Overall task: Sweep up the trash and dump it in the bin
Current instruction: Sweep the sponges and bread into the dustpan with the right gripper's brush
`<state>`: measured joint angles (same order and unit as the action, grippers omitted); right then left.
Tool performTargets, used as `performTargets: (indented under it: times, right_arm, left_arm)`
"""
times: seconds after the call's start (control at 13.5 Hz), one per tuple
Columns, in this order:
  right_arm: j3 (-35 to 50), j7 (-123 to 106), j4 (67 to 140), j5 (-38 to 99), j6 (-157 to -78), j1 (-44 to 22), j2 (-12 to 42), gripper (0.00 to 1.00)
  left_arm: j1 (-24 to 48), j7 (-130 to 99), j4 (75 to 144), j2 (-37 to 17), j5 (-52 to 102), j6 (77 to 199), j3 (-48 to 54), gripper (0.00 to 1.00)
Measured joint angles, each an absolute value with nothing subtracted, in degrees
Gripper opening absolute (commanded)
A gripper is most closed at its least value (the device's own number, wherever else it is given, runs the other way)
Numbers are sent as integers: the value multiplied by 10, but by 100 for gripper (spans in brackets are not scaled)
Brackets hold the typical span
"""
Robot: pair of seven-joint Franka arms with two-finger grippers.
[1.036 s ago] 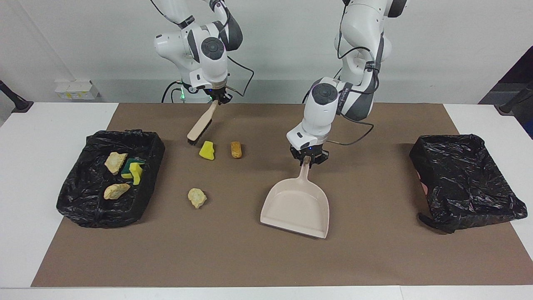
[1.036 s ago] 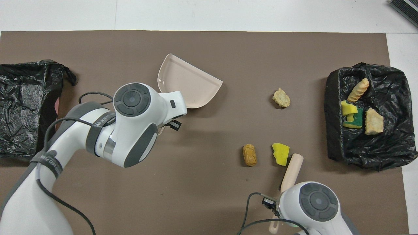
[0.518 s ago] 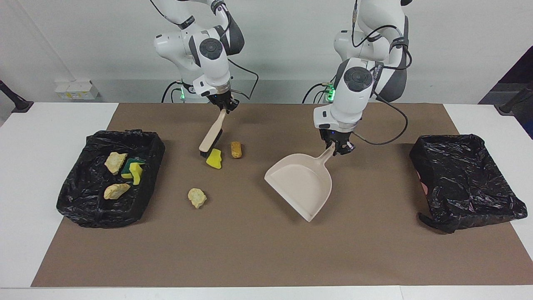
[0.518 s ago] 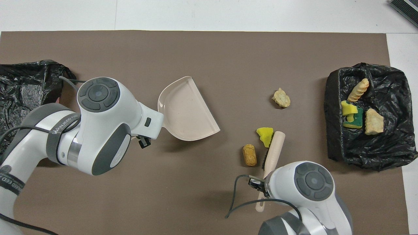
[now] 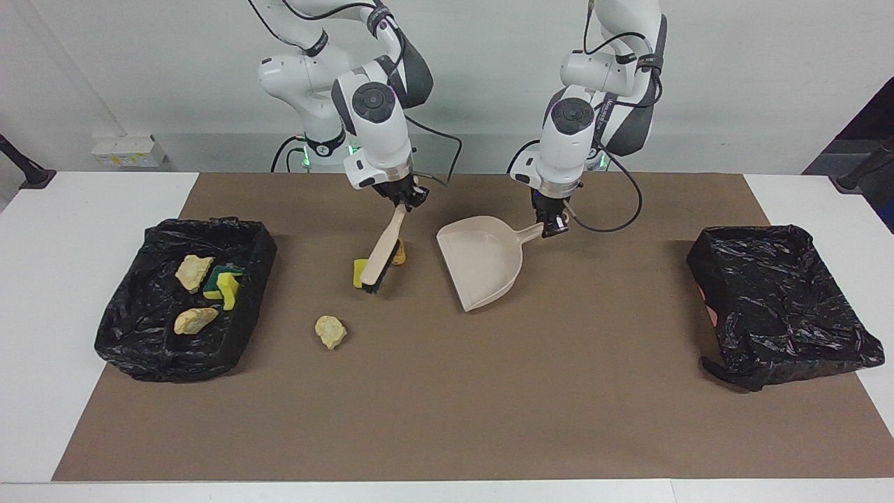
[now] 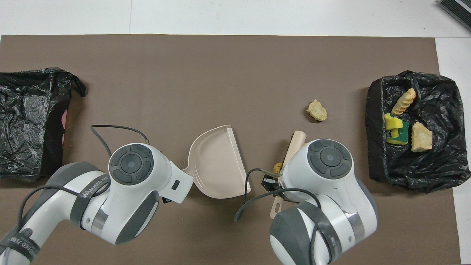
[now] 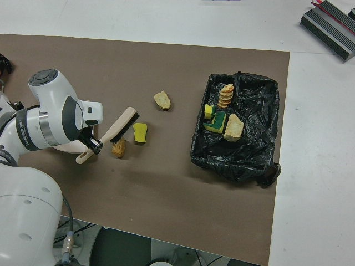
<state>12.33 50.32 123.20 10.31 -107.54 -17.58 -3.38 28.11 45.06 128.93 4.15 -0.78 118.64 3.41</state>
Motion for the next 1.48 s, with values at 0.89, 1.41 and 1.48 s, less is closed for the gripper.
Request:
performTargets:
  times: [0.89, 1.41, 1.48]
  right_arm:
    - [125, 559, 1397, 78, -1113, -237, -150, 0]
    - [128, 515, 1407, 79, -1199, -262, -108, 0]
    - [128, 498, 1396, 79, -1204, -262, -94, 0]
  left_arm:
    - [291, 394, 1311, 42, -8, 1217, 36, 0]
    - [291, 391, 1312, 42, -8, 1220, 36, 0]
    - [291, 388, 1312, 42, -8, 1222, 36, 0]
